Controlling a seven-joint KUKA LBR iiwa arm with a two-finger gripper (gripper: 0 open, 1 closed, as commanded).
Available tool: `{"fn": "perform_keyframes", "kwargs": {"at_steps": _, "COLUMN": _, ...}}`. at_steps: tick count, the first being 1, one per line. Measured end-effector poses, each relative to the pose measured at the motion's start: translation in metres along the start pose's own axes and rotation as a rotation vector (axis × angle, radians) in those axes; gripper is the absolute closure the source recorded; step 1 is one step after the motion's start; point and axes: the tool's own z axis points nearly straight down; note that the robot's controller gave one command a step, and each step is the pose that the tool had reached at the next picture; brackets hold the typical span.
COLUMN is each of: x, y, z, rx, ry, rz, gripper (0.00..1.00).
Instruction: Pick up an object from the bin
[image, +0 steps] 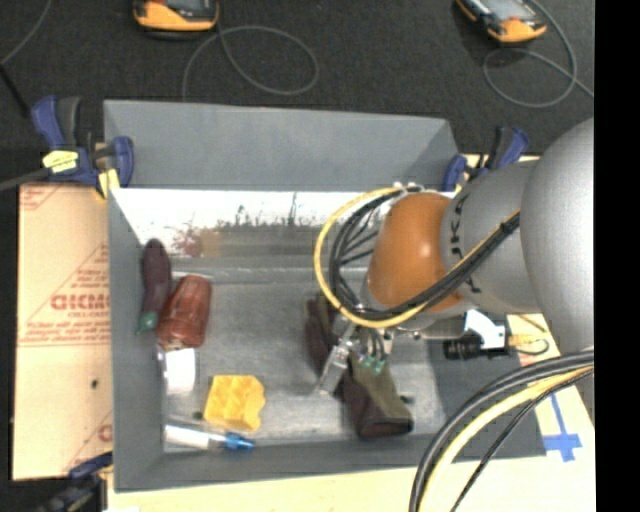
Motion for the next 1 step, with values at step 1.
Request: {"fn": "perform_keyframes", "kwargs": {"at_steps": 1, "x": 0.0399, "y": -0.007, "z": 0.0236, "rx": 0.001, "ry": -0.003, "rz": -0.106, "gripper": 1.0}}
